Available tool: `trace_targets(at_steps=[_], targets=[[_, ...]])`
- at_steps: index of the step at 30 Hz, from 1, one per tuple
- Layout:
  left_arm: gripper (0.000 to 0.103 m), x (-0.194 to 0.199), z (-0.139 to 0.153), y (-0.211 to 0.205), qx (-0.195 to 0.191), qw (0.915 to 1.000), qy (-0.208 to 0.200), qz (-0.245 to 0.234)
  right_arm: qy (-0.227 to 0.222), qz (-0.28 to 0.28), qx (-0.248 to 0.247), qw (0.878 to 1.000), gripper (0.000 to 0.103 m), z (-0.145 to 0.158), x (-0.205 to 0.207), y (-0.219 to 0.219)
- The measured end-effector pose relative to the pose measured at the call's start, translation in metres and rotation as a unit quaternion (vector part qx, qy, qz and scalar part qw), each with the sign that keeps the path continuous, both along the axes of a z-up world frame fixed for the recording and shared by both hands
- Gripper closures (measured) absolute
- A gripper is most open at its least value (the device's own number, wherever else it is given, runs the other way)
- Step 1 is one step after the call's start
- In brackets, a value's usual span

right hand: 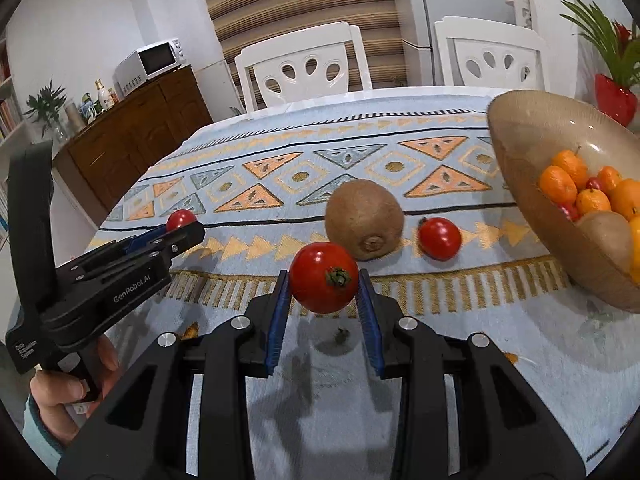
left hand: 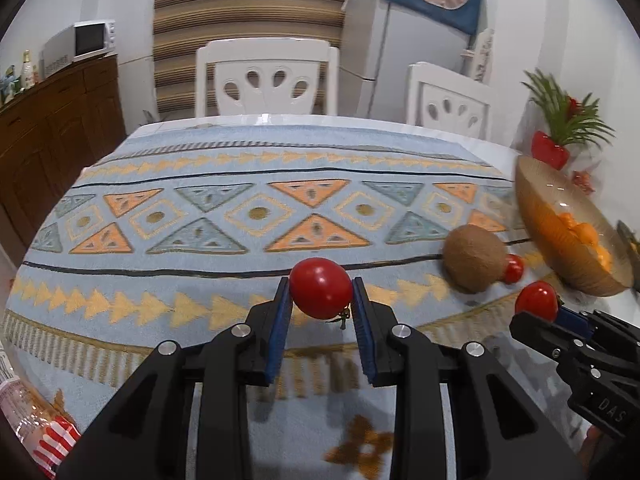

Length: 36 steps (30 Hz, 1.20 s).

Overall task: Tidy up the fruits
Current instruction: 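Carry both cherry tomatoes over the glass bowl and open both grippers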

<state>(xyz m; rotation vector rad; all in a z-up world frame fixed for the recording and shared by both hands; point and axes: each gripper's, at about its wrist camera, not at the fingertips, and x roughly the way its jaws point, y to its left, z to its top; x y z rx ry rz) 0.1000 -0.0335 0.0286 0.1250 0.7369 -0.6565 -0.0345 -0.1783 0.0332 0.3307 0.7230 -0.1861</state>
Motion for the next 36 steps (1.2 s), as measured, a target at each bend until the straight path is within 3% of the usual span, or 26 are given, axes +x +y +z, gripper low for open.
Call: trace_targets(at_steps=[6, 11, 16, 23, 36], targets=[[0.074, -0.031, 0.039, -0.030, -0.034, 0.9980, -0.008, -0.054, -0.020, -0.015, -0.004, 1.000, 0.069, 0.023, -0.031, -0.021], [0.074, -0.062, 0.073, -0.081, -0.043, 0.9922, -0.028, -0.114, -0.057, -0.059, -0.005, 0.997, 0.069, 0.056, -0.064, -0.067], [0.074, -0.077, 0.088, -0.132, -0.053, 0.9859, -0.017, -0.158, -0.071, -0.110, -0.008, 0.991, 0.069, 0.073, -0.092, -0.118], [0.074, -0.081, 0.084, -0.190, -0.062, 0.9791, 0.028, -0.192, -0.080, -0.149, -0.003, 0.986, 0.069, 0.085, -0.115, -0.174], [0.074, -0.082, 0.049, -0.240, -0.027, 0.9780, 0.051, -0.200, -0.009, -0.176, 0.048, 0.983, 0.068, 0.052, -0.090, -0.220]])
